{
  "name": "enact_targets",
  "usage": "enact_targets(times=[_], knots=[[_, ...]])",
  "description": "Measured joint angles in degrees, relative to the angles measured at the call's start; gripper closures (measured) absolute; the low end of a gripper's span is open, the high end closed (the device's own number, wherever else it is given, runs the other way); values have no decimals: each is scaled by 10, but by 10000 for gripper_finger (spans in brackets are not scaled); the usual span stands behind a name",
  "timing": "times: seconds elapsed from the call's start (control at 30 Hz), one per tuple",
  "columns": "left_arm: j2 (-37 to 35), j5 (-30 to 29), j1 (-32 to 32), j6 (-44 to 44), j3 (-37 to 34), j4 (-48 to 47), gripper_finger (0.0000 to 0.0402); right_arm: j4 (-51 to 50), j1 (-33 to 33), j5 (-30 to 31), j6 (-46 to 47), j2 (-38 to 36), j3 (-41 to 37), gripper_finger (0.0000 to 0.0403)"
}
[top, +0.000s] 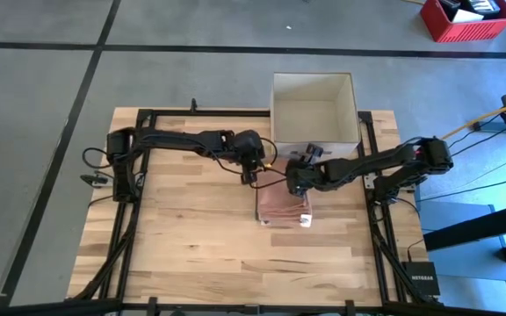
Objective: Fold towel
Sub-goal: Stack the brown towel on top of the gray towel on the table, then return to Home Position
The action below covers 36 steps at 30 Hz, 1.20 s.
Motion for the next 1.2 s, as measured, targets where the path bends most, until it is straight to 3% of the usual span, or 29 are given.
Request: enact_targets(times=[0.17,0.3,0.4,0.53,0.63,0.93,1.07,1.2], knots=[[-41,29,-14,-13,25,-70,246,-133,4,-79,10,-13,78,253],[-92,32,-36,-7,24,-98,236,-235,4,-180,11,-34,141,220],[-137,33,-53,2,9,-86,235,-241,4,-244,6,-72,150,211],[-198,33,-73,9,-49,-33,238,-170,19,-271,-18,-157,107,223],[-260,33,-83,-3,-121,35,252,-61,32,-288,-21,-248,36,251],[-417,33,-97,-77,-341,236,311,281,33,-335,-18,-498,-263,387],[-465,32,-99,-97,-391,267,334,423,33,-344,-19,-564,-360,389],[-505,33,-101,-98,-436,291,356,466,33,-354,-19,-603,-408,392]])
